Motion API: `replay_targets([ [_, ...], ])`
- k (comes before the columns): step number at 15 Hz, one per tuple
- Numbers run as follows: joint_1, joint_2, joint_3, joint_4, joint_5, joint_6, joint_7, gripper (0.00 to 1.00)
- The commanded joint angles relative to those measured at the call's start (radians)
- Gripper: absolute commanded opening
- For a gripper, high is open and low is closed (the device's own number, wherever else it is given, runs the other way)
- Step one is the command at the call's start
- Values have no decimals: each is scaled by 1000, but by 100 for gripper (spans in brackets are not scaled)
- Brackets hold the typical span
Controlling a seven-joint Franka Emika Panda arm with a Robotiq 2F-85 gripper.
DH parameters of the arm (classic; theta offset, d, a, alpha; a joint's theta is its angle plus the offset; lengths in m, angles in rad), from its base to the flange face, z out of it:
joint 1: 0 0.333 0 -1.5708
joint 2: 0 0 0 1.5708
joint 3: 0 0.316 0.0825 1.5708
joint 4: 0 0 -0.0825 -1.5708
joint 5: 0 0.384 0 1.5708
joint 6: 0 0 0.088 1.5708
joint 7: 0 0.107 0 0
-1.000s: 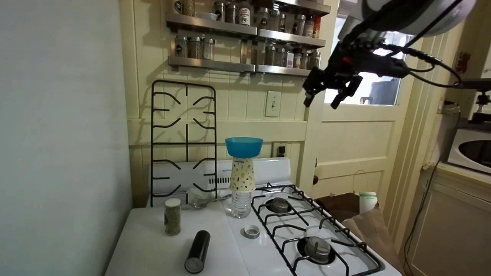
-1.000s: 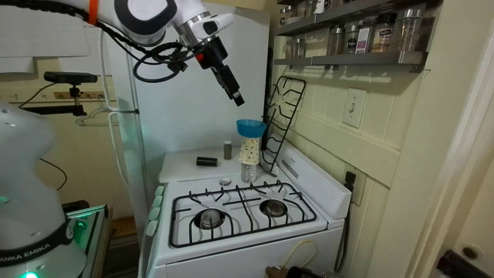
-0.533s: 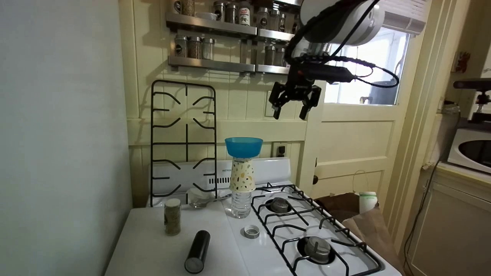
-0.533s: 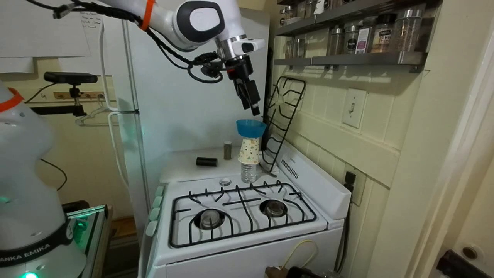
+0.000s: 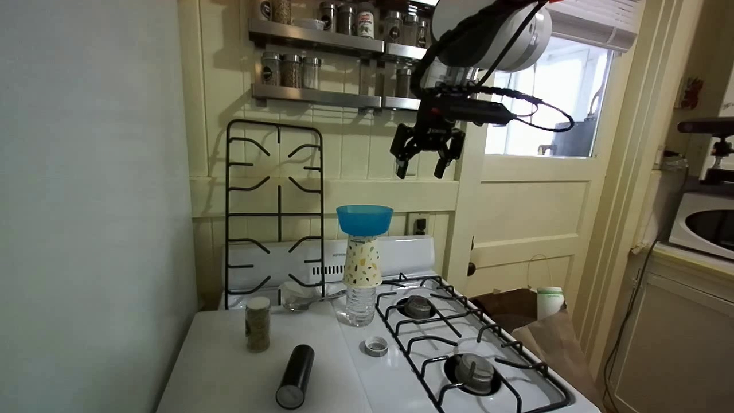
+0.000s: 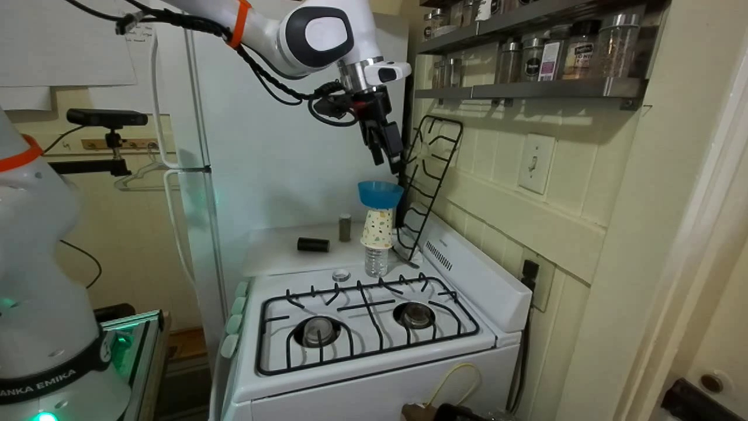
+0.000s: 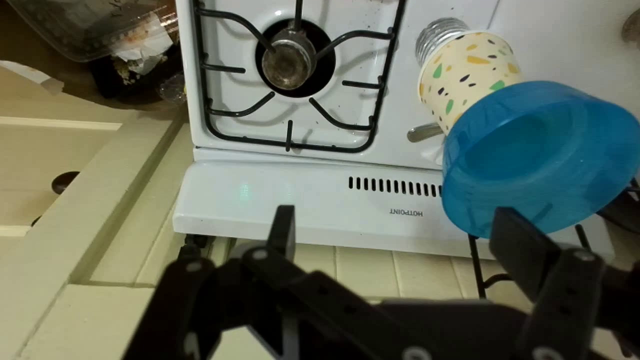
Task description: Separate the items on the stove
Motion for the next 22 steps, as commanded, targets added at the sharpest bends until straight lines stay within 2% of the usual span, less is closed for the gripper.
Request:
replay_targets([
  [1,26,74,-13,24,37,-1,1,100],
  [4,44,138,-13,46,91,10,-26,100],
  [9,66,203,-9,101,113,12,-26,99],
  [10,68,216,-9,113,114,8,-19,79],
  [12,71,234,-9,132,110,-9,-7,71],
  [15,71,258,-11,151,112,-23,-2,44],
  [20,74,276,-9,164,119,-21,-8,6],
  [22,77,259,-7,157,113,-24,-3,0],
])
